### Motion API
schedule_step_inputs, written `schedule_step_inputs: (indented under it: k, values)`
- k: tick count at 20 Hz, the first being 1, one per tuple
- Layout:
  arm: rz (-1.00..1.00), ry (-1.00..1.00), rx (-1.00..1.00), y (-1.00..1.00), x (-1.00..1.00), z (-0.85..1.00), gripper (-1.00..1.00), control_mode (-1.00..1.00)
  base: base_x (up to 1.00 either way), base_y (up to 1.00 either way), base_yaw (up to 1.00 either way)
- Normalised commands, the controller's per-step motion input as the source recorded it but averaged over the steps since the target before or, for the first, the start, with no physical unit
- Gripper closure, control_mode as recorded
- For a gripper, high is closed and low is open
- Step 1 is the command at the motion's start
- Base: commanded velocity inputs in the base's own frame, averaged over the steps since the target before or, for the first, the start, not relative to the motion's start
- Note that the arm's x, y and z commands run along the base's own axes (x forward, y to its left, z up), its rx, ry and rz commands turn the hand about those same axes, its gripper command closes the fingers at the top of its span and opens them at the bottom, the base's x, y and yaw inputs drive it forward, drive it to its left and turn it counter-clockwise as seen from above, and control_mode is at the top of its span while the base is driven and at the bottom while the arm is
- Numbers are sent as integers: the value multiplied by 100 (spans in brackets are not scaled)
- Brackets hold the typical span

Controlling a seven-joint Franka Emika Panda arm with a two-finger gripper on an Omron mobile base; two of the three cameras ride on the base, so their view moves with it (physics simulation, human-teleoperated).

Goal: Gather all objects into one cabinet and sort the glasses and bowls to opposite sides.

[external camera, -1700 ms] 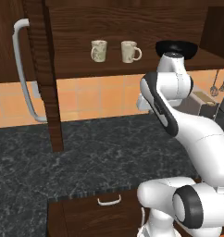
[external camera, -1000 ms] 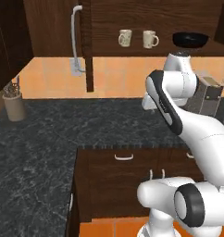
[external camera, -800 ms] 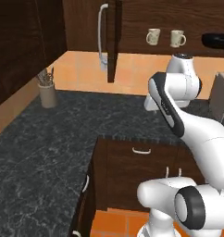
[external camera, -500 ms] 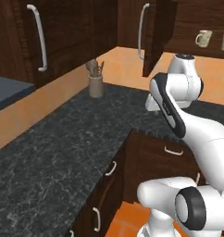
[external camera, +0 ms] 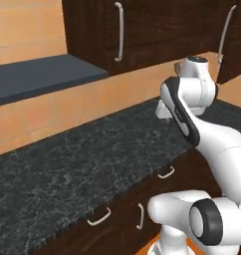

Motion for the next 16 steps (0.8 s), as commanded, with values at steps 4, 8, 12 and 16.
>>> schedule_step_inputs:
  k: [4, 8, 12, 16]
  values:
    - [0, 0, 0, 0, 0, 0, -100, 100, -50, 45, 57]
    - [0, 0, 0, 0, 0, 0, -100, 100, -65, 92, 31]
    - [0, 0, 0, 0, 0, 0, -100, 100, -1, 100, 17]
    - [0, 0, 0, 0, 0, 0, -100, 100, 5, 100, 14]
